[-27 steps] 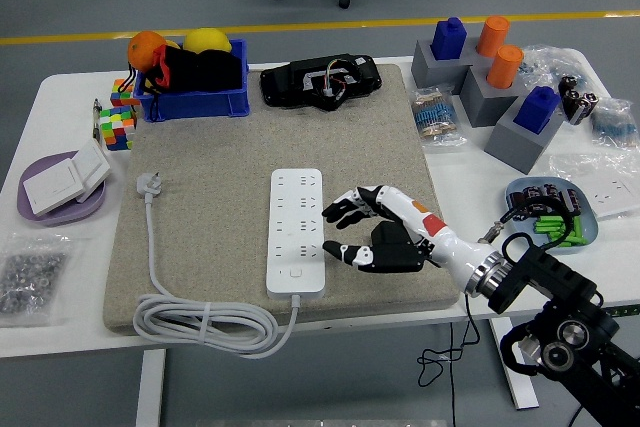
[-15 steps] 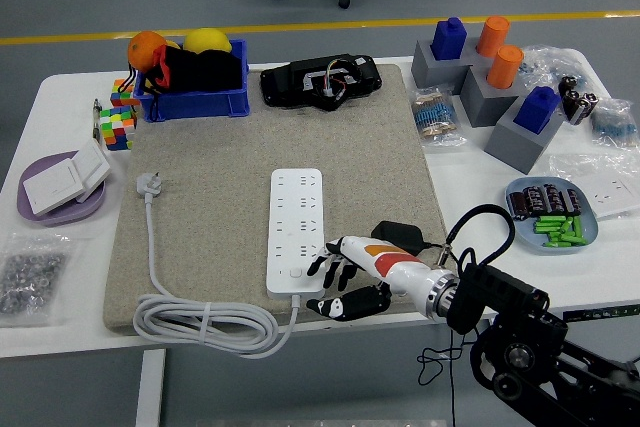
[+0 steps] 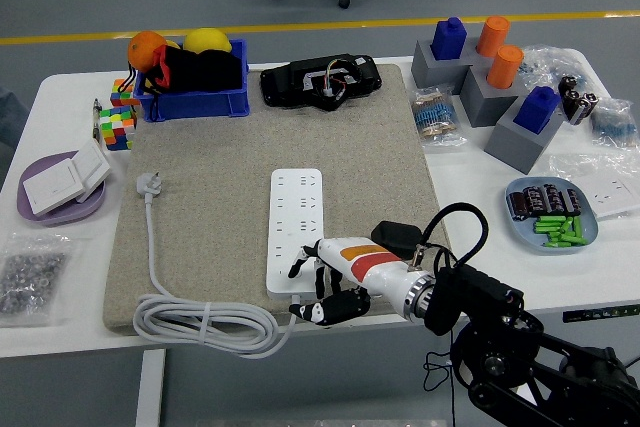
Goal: Press the white button,pick up the black plug,place it near the board,insert it into the board
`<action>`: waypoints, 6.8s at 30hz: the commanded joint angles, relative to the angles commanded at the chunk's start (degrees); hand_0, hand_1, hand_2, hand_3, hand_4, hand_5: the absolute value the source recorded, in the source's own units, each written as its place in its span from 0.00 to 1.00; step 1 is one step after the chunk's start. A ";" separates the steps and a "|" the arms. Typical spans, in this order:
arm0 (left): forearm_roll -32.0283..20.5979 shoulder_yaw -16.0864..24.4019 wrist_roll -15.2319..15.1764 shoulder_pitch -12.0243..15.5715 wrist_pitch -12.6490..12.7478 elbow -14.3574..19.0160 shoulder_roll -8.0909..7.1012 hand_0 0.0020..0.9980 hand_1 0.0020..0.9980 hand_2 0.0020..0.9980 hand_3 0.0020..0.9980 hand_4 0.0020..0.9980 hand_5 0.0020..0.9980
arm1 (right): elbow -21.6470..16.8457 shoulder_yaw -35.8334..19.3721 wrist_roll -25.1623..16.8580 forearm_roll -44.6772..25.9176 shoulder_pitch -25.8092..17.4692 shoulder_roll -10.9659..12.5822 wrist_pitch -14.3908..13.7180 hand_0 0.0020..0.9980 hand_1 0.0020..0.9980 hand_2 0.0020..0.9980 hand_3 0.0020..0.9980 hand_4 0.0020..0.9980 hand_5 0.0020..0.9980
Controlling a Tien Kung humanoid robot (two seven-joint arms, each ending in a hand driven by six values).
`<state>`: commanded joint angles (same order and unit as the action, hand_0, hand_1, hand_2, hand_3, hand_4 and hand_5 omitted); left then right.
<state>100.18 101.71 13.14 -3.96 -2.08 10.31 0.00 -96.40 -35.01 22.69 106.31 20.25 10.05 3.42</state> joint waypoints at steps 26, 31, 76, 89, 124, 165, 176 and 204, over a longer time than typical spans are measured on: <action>0.07 -0.23 0.04 -0.33 -0.06 0.00 0.00 0.83 0.80 0.78 0.81 0.60 0.50 | 7.73 3.09 -6.01 0.57 1.88 -0.97 -4.62 0.00 0.00 0.13 0.65 0.79 0.40; 0.18 -0.18 0.08 -0.29 -0.06 0.00 0.00 0.83 0.80 0.78 0.81 0.60 0.50 | 10.23 3.55 -6.64 0.86 2.43 -1.46 -5.21 0.00 0.00 0.12 0.65 0.79 0.40; 0.01 -0.37 -0.04 -0.51 -0.08 0.00 0.00 0.83 0.80 0.78 0.81 0.60 0.49 | 14.74 4.62 -8.61 0.88 3.53 -1.89 -6.32 0.00 0.00 0.12 0.63 0.78 0.34; 0.04 -0.42 -0.02 -0.40 -0.09 0.00 0.00 0.83 0.80 0.78 0.81 0.60 0.49 | 8.12 -0.88 -10.79 0.83 3.23 -1.58 -7.80 0.00 0.00 0.12 0.63 0.78 0.34; 0.31 -0.07 0.00 -0.36 -0.06 0.00 0.00 0.83 0.80 0.78 0.81 0.60 0.50 | 12.13 -24.00 -16.80 5.56 -9.97 0.73 -5.72 0.89 0.87 0.83 0.86 1.00 0.27; 0.56 -0.16 0.05 -0.37 -0.13 0.00 0.00 0.83 0.80 0.78 0.80 0.60 0.49 | 22.07 -16.56 -24.98 -4.64 -8.35 0.16 -13.50 0.50 0.52 0.55 0.61 0.77 0.08; 0.48 -0.19 0.01 -0.39 -0.13 0.00 0.00 0.83 0.80 0.78 0.80 0.60 0.49 | 22.45 -16.65 -26.15 -4.79 -8.41 0.13 -14.43 0.44 0.49 0.53 0.61 0.76 0.06; 0.50 -0.20 0.02 -0.46 -0.15 0.00 0.00 0.83 0.80 0.78 0.81 0.60 0.49 | 22.85 -16.39 -27.38 -5.82 -8.27 0.16 -14.50 0.28 0.27 0.31 0.57 0.67 0.00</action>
<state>100.68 101.50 13.16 -4.42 -2.23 10.31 0.00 -73.55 -51.40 -4.69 100.49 11.98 10.21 -11.08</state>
